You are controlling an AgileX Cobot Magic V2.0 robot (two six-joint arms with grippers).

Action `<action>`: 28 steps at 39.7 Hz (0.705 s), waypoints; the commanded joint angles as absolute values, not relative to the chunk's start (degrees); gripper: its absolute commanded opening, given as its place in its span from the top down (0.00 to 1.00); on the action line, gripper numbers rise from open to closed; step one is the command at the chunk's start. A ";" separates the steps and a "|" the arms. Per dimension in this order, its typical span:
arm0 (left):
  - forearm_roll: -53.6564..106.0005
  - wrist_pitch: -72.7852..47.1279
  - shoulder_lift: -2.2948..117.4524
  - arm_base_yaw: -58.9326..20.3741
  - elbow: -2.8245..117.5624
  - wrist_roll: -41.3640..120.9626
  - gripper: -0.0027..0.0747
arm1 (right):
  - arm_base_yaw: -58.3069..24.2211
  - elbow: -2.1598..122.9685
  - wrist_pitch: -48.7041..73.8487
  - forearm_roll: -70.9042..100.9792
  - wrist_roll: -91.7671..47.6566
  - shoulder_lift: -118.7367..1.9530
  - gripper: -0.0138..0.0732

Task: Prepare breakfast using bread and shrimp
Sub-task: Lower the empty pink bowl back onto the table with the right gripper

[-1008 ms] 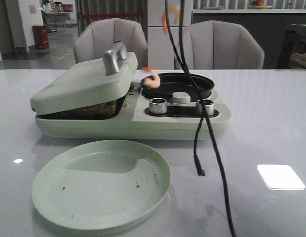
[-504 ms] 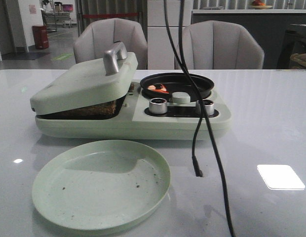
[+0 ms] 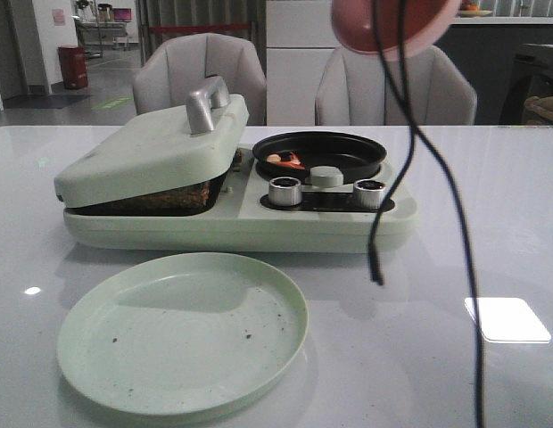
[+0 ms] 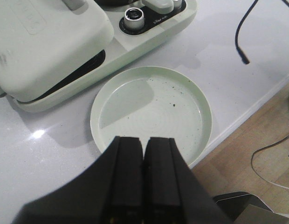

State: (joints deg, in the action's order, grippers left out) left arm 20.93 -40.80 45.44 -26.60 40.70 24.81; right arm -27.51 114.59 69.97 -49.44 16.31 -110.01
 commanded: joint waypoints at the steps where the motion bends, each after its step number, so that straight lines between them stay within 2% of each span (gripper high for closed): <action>1: 22.12 -36.97 45.11 -26.97 42.38 24.48 0.84 | -23.07 107.86 67.17 -44.51 15.74 -101.85 0.79; 8: 22.12 -36.97 45.11 -26.97 42.38 24.48 0.84 | -14.04 90.00 60.03 -34.77 14.32 -94.23 0.79; 14: 22.12 -36.97 45.11 -26.97 42.38 24.48 0.84 | -2.51 73.20 48.58 -15.92 7.38 -88.44 0.79; 23: 22.12 -36.97 45.11 -26.97 42.38 24.48 0.84 | 11.66 63.22 44.49 12.22 -12.34 -89.57 0.79; 28: 22.12 -36.97 45.11 -26.97 42.38 24.48 0.84 | 16.76 61.17 43.99 19.61 -18.13 -91.09 0.79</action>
